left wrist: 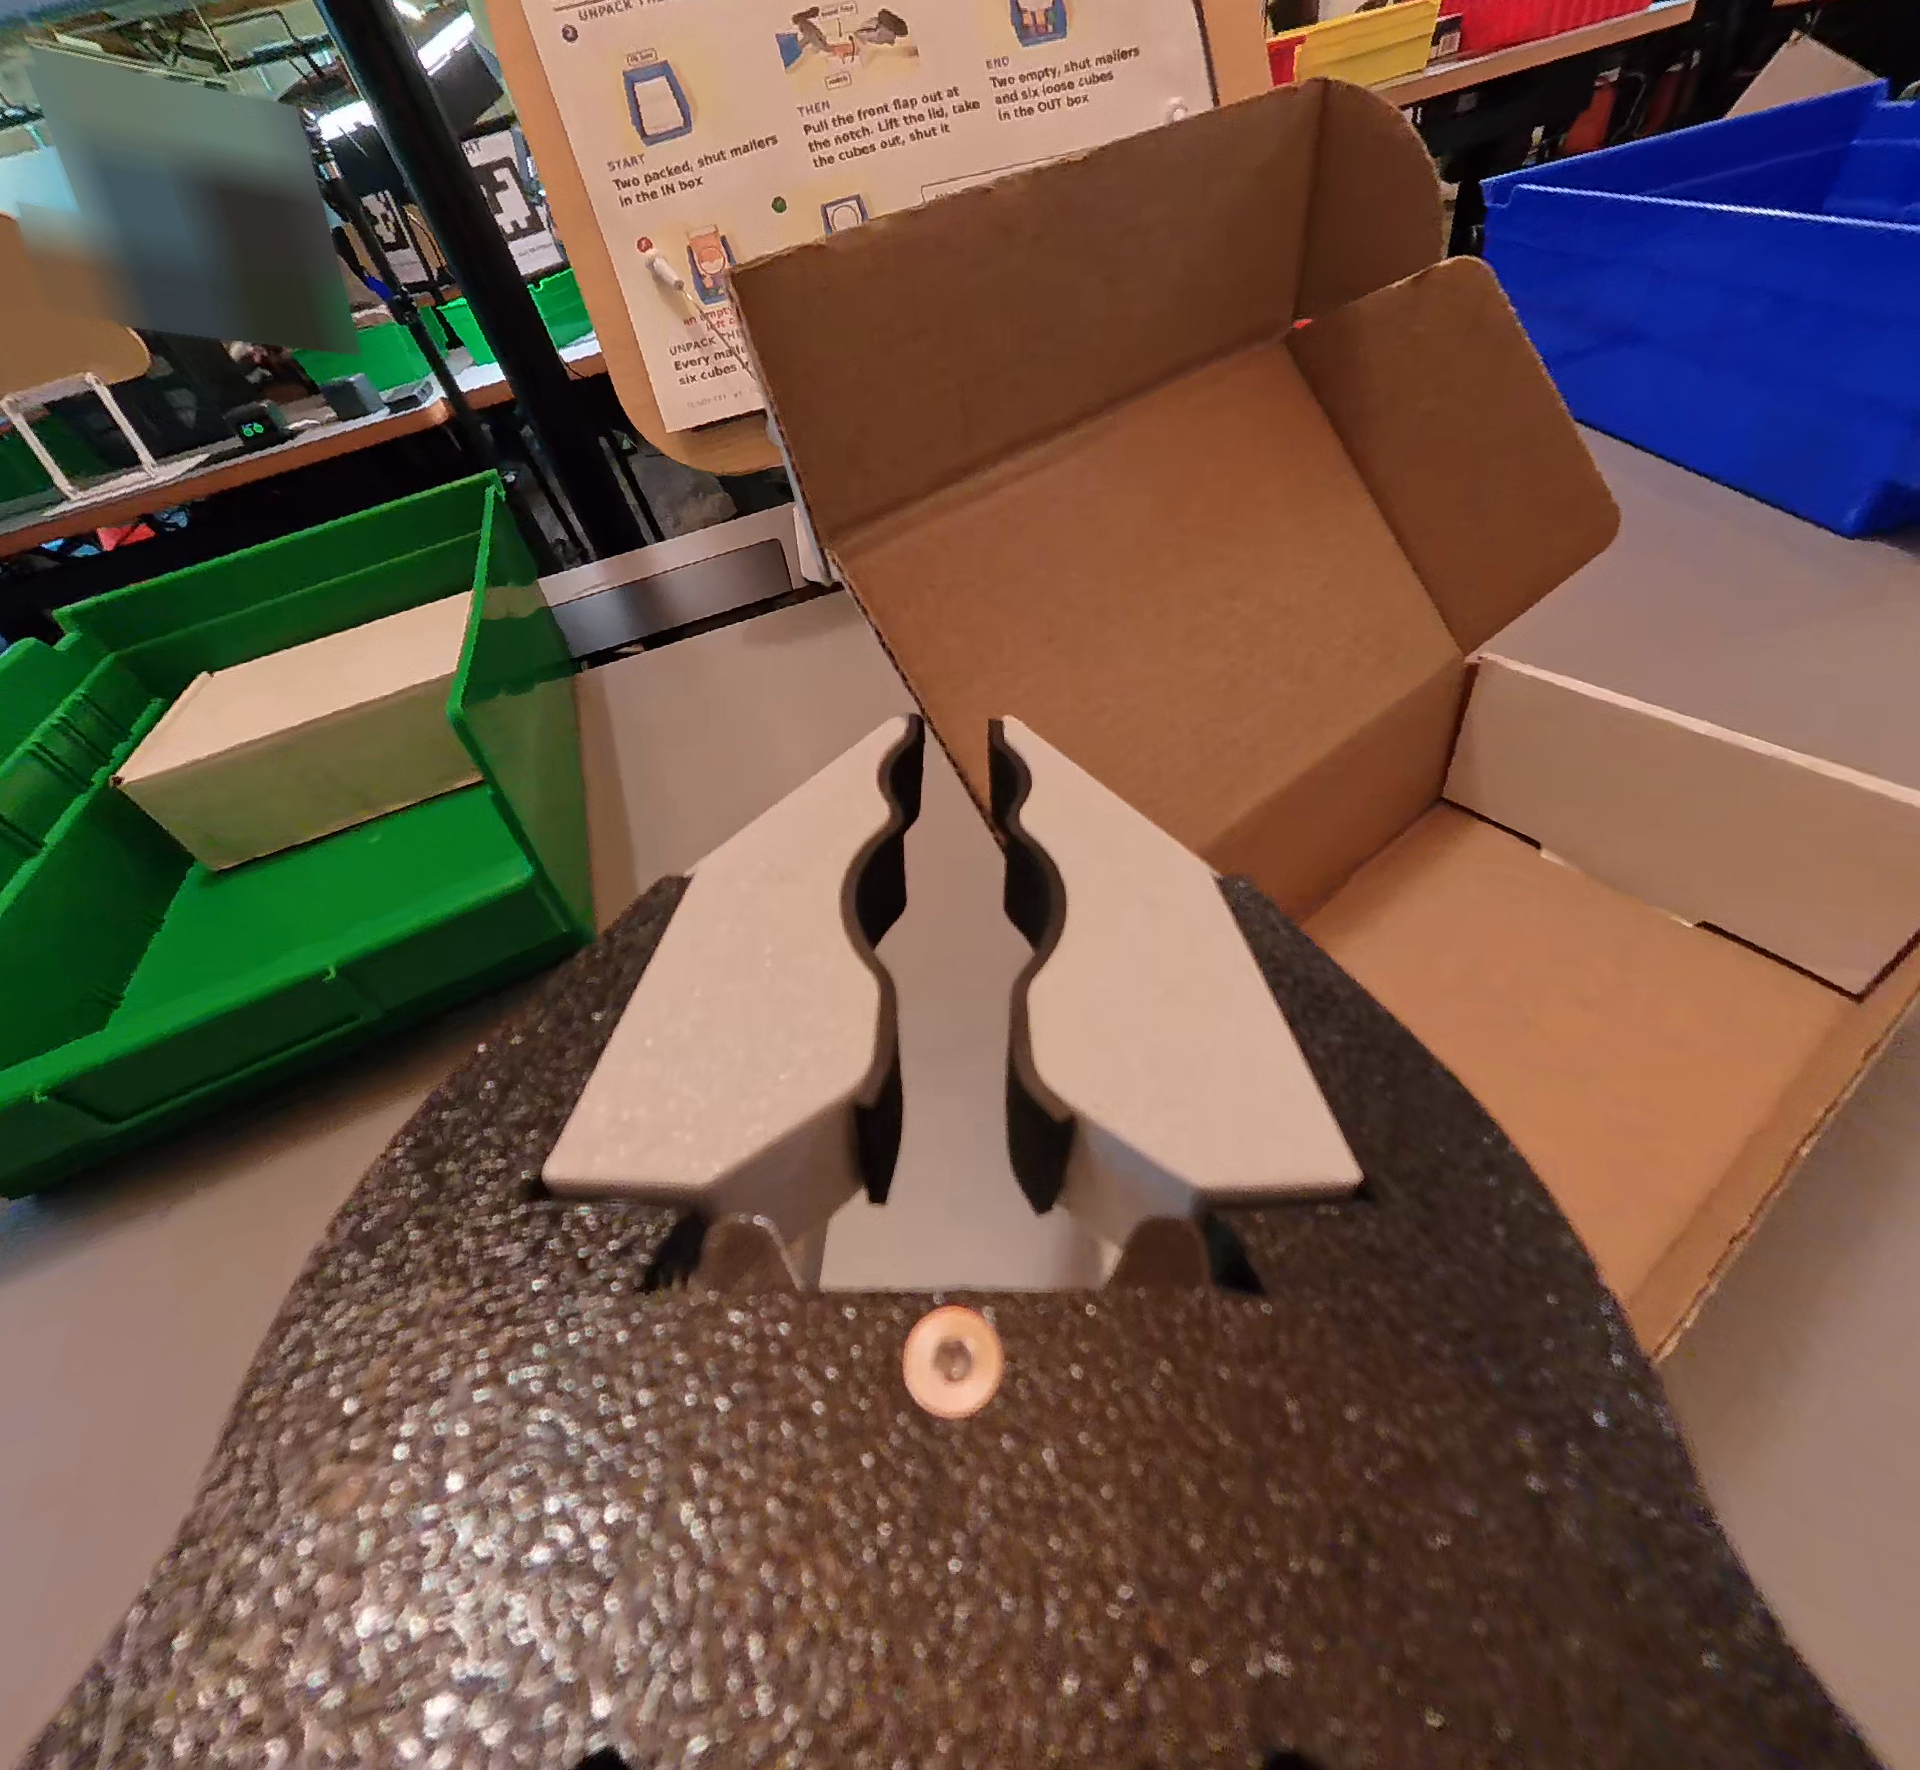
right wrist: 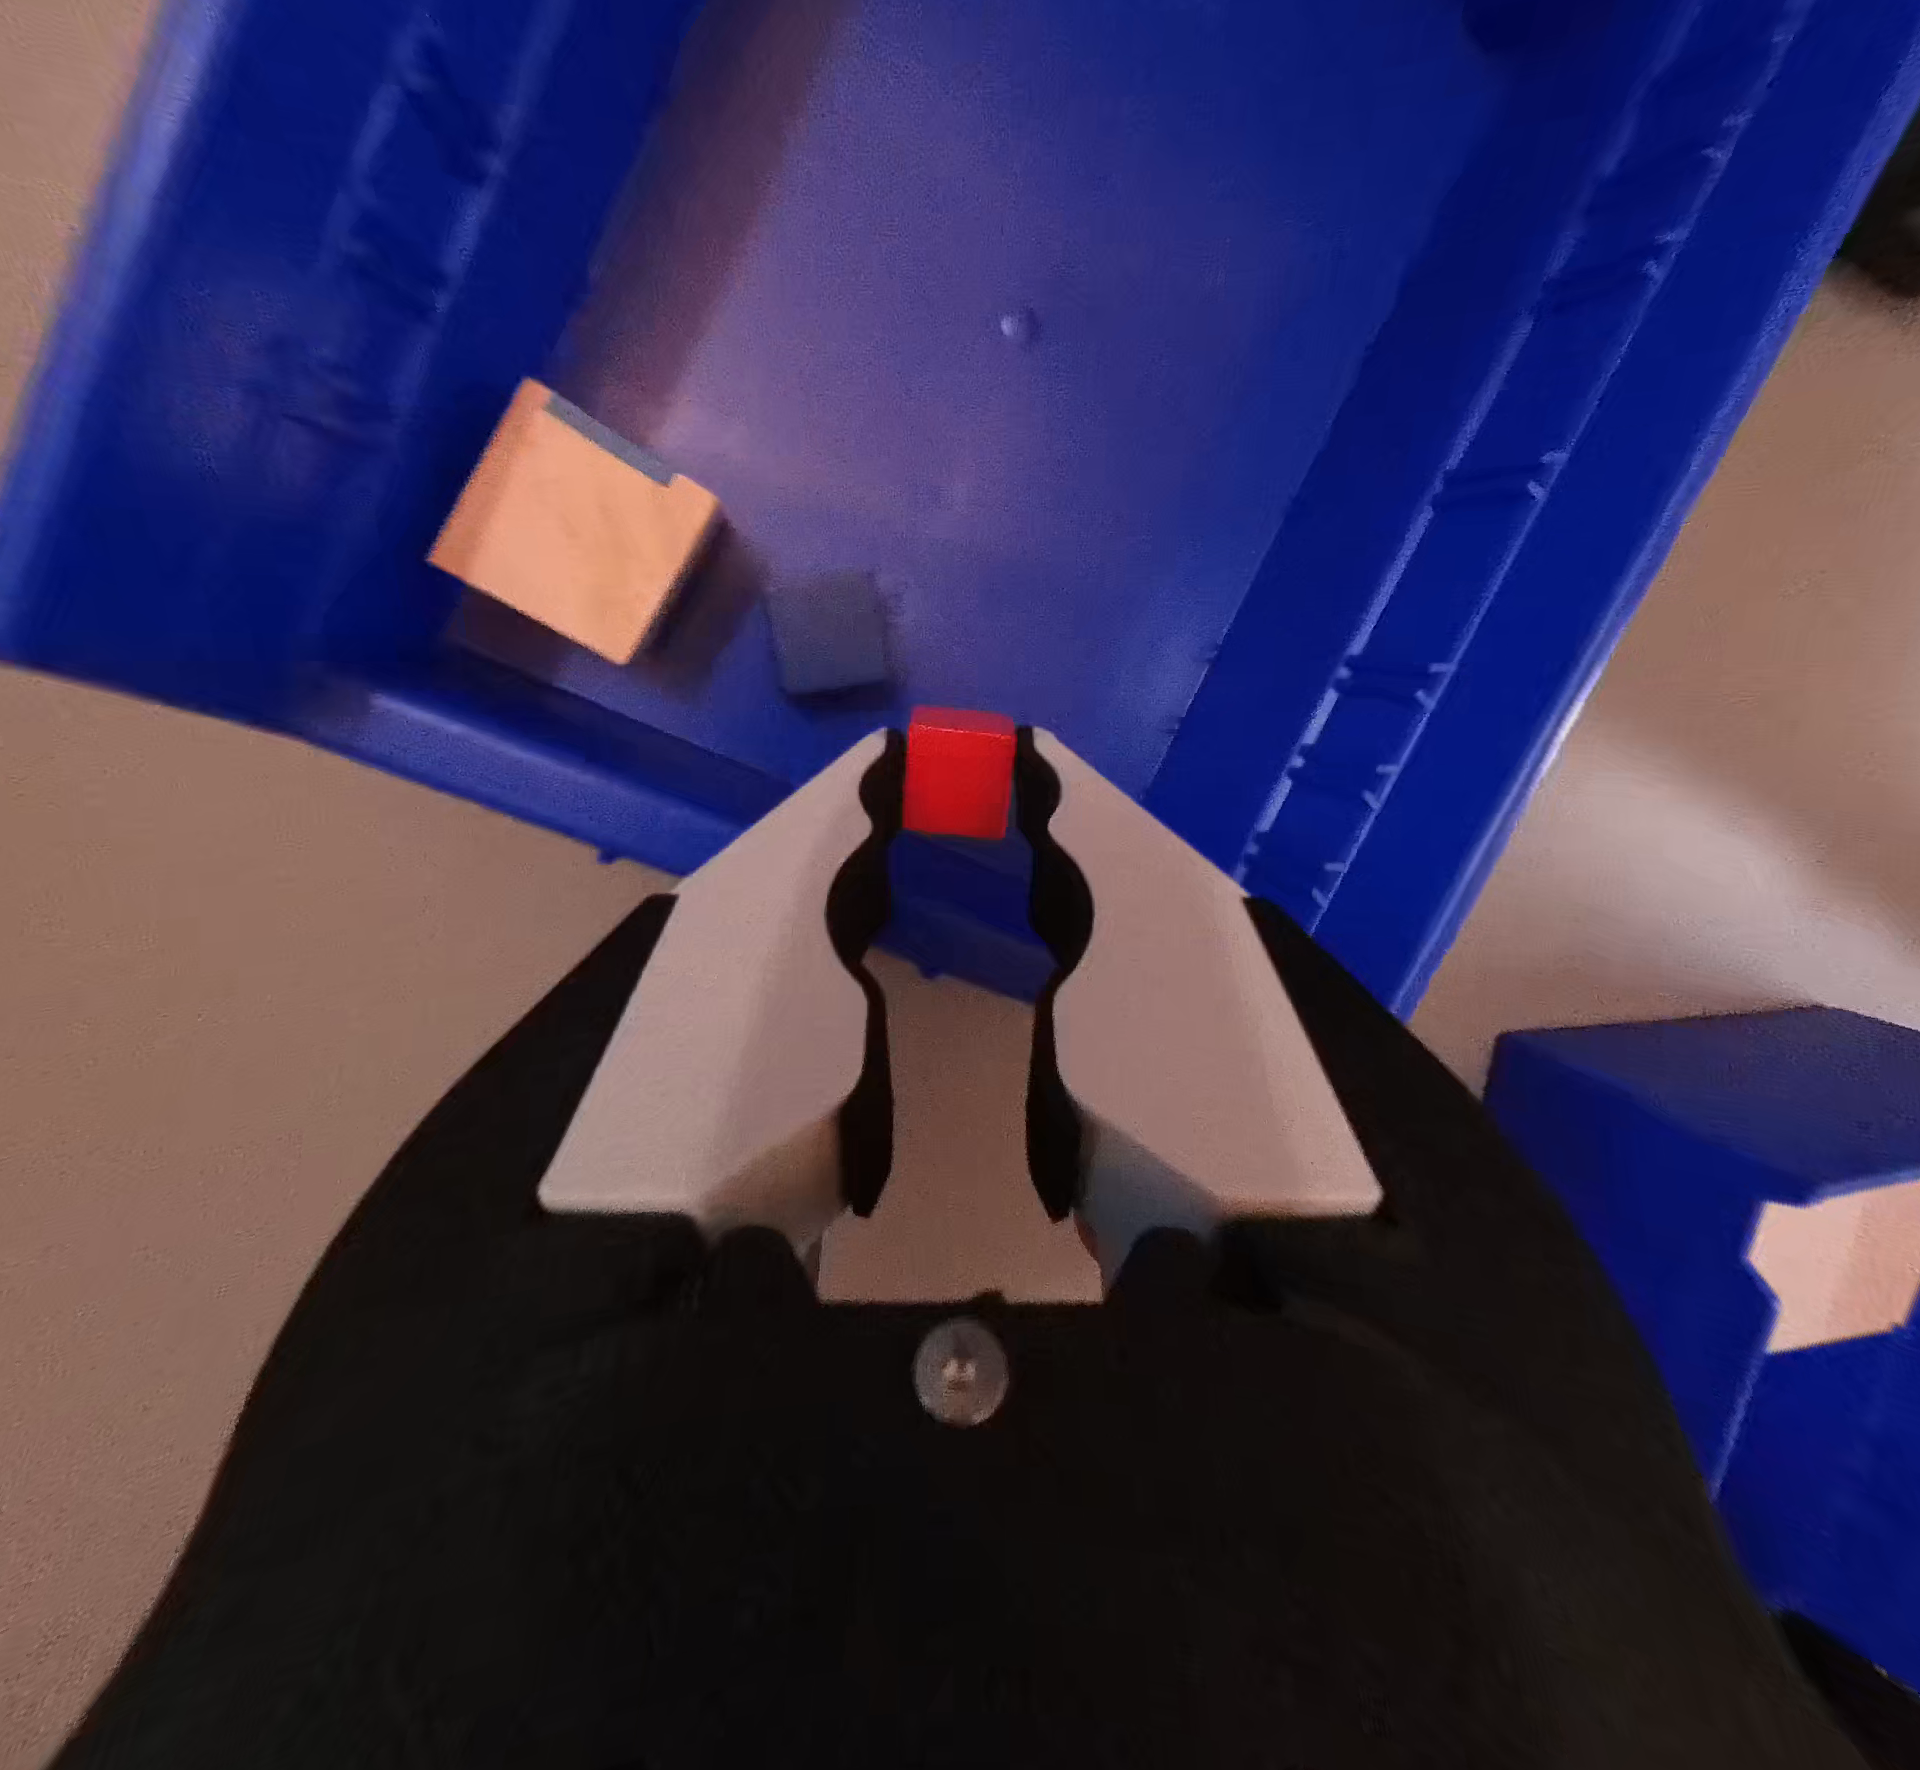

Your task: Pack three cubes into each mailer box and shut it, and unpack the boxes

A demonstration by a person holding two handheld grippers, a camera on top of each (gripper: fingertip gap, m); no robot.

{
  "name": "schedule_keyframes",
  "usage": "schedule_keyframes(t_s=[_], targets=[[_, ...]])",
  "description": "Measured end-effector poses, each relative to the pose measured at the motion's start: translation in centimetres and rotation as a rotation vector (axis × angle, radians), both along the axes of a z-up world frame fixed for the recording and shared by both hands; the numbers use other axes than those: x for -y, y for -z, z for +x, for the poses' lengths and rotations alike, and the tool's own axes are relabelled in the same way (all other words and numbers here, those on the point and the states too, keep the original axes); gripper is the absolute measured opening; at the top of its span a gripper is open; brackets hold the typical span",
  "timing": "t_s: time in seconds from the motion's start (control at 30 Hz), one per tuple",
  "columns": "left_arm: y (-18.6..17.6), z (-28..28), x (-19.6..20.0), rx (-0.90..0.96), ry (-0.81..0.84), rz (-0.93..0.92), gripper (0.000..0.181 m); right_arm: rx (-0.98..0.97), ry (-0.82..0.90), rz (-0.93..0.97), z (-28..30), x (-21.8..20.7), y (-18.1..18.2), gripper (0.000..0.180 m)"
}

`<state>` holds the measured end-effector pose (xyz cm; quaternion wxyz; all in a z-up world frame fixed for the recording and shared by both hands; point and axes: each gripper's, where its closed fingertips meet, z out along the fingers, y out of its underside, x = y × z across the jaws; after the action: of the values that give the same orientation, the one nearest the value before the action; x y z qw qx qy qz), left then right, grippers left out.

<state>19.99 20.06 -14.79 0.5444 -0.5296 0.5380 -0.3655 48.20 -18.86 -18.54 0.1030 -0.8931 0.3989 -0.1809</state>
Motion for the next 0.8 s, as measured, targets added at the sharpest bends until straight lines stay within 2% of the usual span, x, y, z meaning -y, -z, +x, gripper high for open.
schedule_keyframes(t_s=[0.1,0.23,0.27,0.33,0.37,0.43,0.5,0.63,0.7,0.8], targets=[[-0.1,-0.1,0.3,0.003,0.008,0.006,0.009,-0.039,0.024,-0.022,0.7,0.9,2.5,0.02],[-0.2,-0.1,0.7,0.006,0.018,-0.005,0.009,-0.06,0.023,-0.017,0.9,1.3,3.4,0.021],[-0.3,0.0,0.8,0.005,0.022,-0.003,0.009,-0.047,0.019,0.001,1.0,1.1,3.2,0.026],[-0.3,0.0,1.2,0.003,0.03,0.005,0.009,-0.026,0.038,0.016,1.2,1.3,2.4,0.059],[-0.3,0.0,1.3,0.004,0.035,0.007,0.01,-0.021,0.047,0.018,1.0,1.5,1.7,0.07],[-0.4,0.0,1.7,0.01,0.052,0.022,0.011,0.059,0.052,0.056,0.4,0.9,-0.9,0.079],[-1.0,-0.1,1.6,0.034,0.055,0.043,0.013,0.179,-0.029,0.185,-1.4,-2.6,-4.2,0.07],[-2.3,-0.4,1.0,0.06,0.055,0.023,0.01,0.196,-0.425,0.592,-12.1,-14.7,-8.3,0.044],[-2.1,-0.4,1.0,0.033,0.074,-0.028,0.009,0.178,-0.539,0.708,-16.4,-18.9,-8.8,0.041],[-1.5,-0.5,0.8,-0.007,0.085,-0.082,0.009,0.192,-0.547,0.712,-18.1,-22.2,-7.6,0.041]])
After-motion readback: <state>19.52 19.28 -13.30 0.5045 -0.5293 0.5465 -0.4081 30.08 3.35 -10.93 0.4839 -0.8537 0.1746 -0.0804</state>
